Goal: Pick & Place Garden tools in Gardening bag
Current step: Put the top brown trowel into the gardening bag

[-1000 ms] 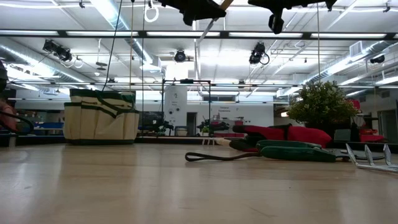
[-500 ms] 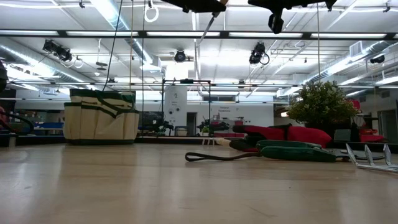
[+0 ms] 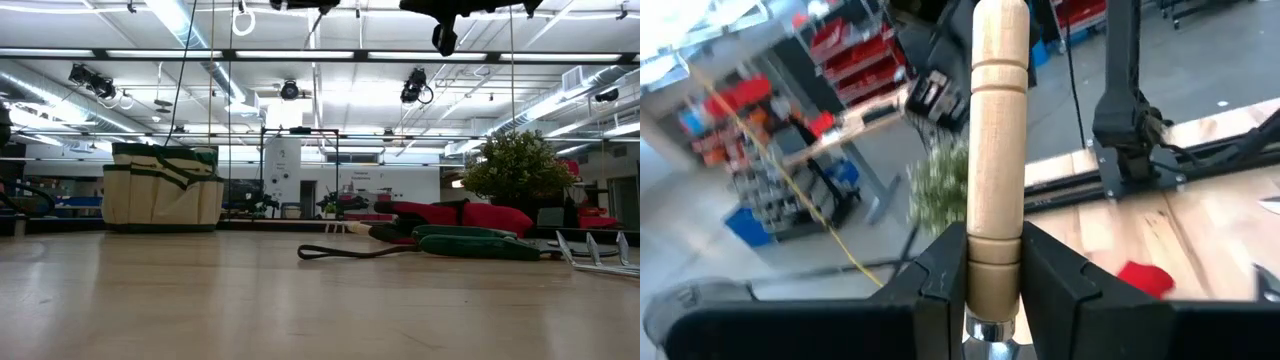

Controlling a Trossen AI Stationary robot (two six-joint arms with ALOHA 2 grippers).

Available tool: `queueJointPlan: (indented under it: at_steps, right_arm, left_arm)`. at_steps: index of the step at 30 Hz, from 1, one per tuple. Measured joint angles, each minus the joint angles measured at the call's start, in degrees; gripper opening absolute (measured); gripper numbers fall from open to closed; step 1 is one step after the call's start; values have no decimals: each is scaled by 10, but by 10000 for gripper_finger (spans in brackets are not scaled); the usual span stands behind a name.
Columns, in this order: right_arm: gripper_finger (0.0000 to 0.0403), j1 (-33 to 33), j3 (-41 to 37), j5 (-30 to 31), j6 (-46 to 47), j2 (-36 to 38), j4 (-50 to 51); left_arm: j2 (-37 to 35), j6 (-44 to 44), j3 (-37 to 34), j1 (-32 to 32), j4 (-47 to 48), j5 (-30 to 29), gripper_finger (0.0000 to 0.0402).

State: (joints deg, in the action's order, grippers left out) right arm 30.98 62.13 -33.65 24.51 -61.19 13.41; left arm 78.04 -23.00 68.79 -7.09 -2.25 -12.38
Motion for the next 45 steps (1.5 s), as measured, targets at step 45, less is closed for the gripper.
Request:
queueJointPlan:
  at_steps: [45]
  right_arm:
    - [0, 0, 0, 2, -13, 0, 9]
  left_arm:
    - [-149, 228, -35, -98, 327, -69, 82]
